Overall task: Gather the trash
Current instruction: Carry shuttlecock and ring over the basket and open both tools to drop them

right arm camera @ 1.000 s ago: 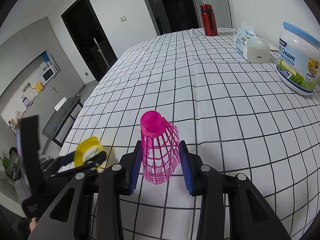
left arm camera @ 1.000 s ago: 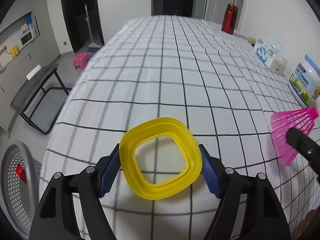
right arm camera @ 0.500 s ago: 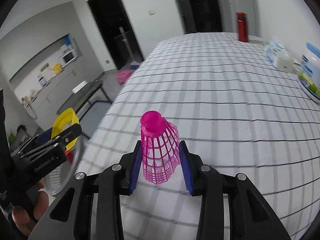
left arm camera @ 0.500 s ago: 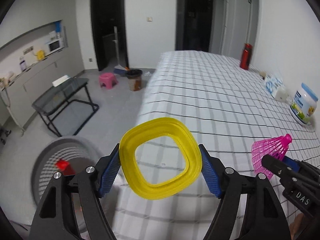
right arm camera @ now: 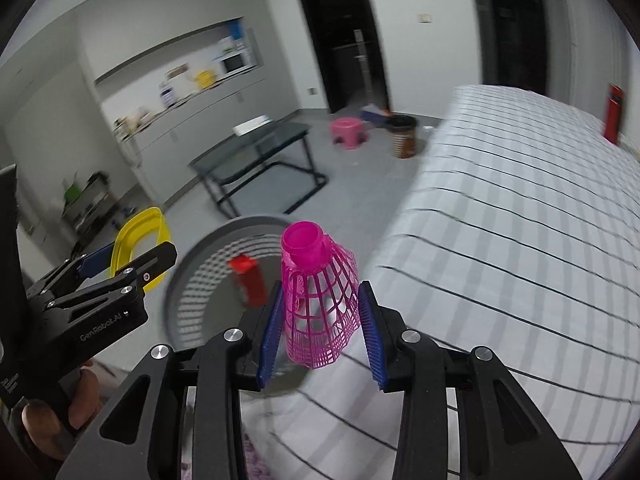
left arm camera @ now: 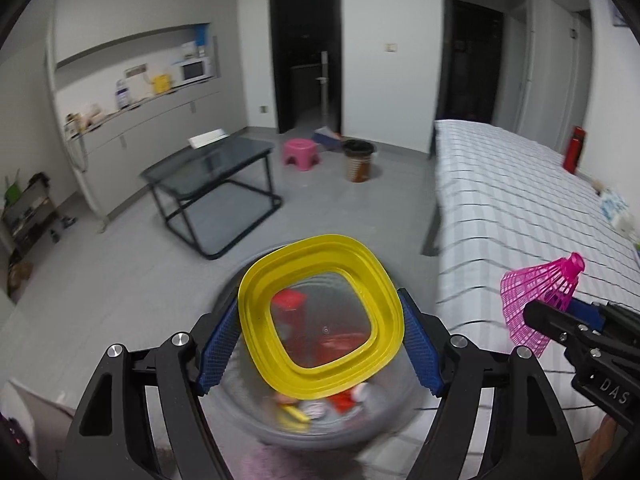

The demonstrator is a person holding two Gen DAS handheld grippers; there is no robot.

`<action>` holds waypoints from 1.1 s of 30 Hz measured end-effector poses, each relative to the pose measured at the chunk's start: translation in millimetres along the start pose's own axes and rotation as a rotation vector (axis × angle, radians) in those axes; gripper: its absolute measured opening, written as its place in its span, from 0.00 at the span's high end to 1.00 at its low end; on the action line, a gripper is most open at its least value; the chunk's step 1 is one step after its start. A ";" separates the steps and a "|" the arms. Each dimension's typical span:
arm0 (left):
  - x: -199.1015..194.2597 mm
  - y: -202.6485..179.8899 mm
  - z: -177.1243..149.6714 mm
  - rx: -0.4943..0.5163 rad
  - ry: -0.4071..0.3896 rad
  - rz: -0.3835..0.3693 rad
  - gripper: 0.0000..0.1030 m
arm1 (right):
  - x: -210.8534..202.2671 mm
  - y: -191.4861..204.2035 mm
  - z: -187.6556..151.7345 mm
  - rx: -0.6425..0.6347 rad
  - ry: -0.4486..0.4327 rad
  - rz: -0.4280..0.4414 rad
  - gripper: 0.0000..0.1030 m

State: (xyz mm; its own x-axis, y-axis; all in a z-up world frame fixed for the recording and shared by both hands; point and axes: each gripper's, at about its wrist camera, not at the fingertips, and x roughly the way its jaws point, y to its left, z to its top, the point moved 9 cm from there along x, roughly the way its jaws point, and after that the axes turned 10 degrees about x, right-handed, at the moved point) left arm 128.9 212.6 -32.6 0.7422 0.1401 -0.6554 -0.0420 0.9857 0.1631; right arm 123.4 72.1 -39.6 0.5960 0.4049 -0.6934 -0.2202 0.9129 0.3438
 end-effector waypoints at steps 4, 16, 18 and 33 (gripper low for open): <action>8.1 40.3 -7.9 -0.026 0.018 0.046 0.30 | 23.4 42.7 3.4 -0.061 0.025 0.040 0.65; 52.8 52.9 -33.0 -0.044 0.097 0.019 0.29 | 87.6 71.6 -9.2 -0.112 0.132 0.048 0.65; 59.9 51.2 -36.5 -0.047 0.109 0.011 0.29 | 95.5 68.6 -11.9 -0.109 0.148 0.041 0.65; 78.2 52.9 -53.8 -0.080 0.172 -0.001 0.26 | 114.2 62.4 -21.6 -0.113 0.173 0.025 0.52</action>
State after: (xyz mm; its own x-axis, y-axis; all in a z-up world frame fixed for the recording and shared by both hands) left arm 148.8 280.7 -114.9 0.6170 0.1465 -0.7732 -0.1000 0.9892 0.1076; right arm 161.1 176.5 -111.0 0.4501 0.4217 -0.7871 -0.3246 0.8984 0.2957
